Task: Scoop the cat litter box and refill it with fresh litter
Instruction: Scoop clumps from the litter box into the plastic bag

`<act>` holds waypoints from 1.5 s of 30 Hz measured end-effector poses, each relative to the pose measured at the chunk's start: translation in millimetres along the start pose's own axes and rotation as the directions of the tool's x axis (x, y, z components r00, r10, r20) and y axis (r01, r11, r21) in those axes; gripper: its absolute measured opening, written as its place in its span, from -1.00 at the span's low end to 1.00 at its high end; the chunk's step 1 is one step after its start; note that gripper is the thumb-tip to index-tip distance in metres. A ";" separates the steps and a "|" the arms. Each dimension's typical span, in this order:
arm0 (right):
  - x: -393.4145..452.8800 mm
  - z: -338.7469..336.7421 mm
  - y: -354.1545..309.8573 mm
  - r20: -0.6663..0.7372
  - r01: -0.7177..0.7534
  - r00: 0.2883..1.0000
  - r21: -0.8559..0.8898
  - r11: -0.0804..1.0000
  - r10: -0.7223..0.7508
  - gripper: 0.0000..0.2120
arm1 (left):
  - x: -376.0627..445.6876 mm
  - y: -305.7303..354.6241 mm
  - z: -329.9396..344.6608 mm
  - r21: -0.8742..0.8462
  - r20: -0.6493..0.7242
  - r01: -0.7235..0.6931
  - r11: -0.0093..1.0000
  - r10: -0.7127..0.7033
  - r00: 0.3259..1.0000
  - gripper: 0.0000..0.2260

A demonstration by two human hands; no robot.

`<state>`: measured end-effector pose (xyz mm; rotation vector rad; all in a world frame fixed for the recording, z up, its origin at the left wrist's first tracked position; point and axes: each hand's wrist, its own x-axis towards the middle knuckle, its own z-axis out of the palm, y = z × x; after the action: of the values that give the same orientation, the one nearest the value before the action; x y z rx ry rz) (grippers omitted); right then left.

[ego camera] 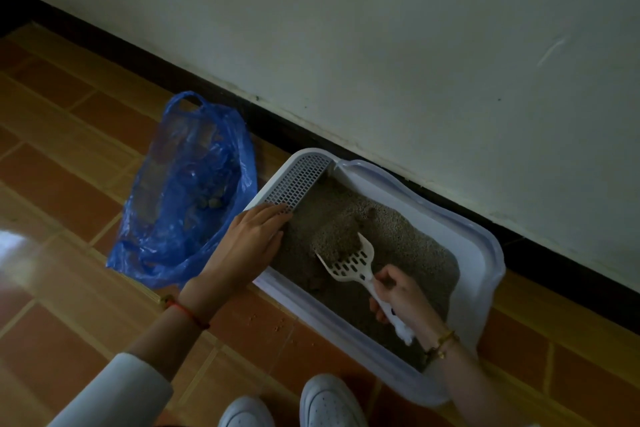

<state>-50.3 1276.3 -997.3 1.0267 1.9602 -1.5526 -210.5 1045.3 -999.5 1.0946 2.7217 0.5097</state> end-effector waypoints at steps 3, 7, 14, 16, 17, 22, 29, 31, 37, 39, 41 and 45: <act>-2.7 -3.5 -3.2 -0.038 0.090 0.995 0.052 0.995 -0.088 -0.90 | 0.4 0.2 -3.8 -0.012 -0.015 0.009 1.000 -0.009 1.000 -0.64; -4.7 -5.6 -8.4 -0.087 0.161 0.984 0.037 0.986 -0.157 -0.90 | 2.9 2.0 -9.2 -0.019 -0.011 0.002 1.000 -0.003 1.000 -0.64; -2.3 -5.2 -15.7 -0.107 0.185 0.980 0.142 0.972 -0.170 -0.90 | 1.5 2.8 -6.0 -0.020 -0.024 -0.001 1.000 0.000 1.000 -0.65; -1.3 -4.3 -19.2 -0.107 0.203 0.976 0.163 0.966 -0.187 -0.91 | 0.9 3.7 -7.3 -0.021 -0.017 0.008 1.000 -0.008 1.000 -0.59; -0.5 -3.9 -20.7 -0.113 0.212 0.974 0.162 0.964 -0.195 -0.91 | 0.3 3.4 -7.6 -0.026 -0.015 0.005 1.000 -0.006 1.000 -0.55; 1.6 -2.6 -26.5 -0.145 0.228 0.968 0.160 0.960 -0.206 -0.91 | -1.2 -1.6 -5.8 -0.028 -0.019 0.009 1.000 -0.009 1.000 -0.63; 1.5 -2.3 -32.5 -0.151 0.231 0.967 0.176 0.957 -0.206 -0.91 | -1.6 -3.6 -5.5 -0.038 -0.020 0.027 0.999 -0.027 0.999 -0.64; 0.4 -2.8 -34.6 -0.161 0.226 0.967 0.179 0.957 -0.199 -0.90 | -1.7 -3.0 -6.0 -0.044 -0.021 0.039 0.998 -0.040 0.999 -0.64; 4.8 4.1 -44.9 -0.138 0.249 0.964 0.164 0.955 -0.227 -0.92 | -7.1 -7.9 -8.7 -0.008 -0.104 0.092 0.996 -0.093 0.990 -0.63; 5.9 11.2 -59.2 -0.082 0.281 0.959 0.150 0.948 -0.271 -0.92 | -11.0 -14.9 -10.7 0.003 -0.157 0.141 0.990 -0.139 0.978 -0.64; 7.6 21.4 -78.7 -0.016 0.318 0.948 0.118 0.941 -0.318 -0.91 | -15.4 -25.3 -12.7 0.002 -0.203 0.207 0.978 -0.202 0.958 -0.66; 24.7 47.4 -121.0 0.071 0.397 0.913 0.059 0.916 -0.401 -0.90 | -28.8 -48.9 -15.3 0.018 -0.210 0.353 0.935 -0.342 0.916 -0.69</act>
<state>-163.9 1226.3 -951.9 0.5847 2.1827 -1.8219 -225.3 988.5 -1002.8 0.5676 3.0321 0.5138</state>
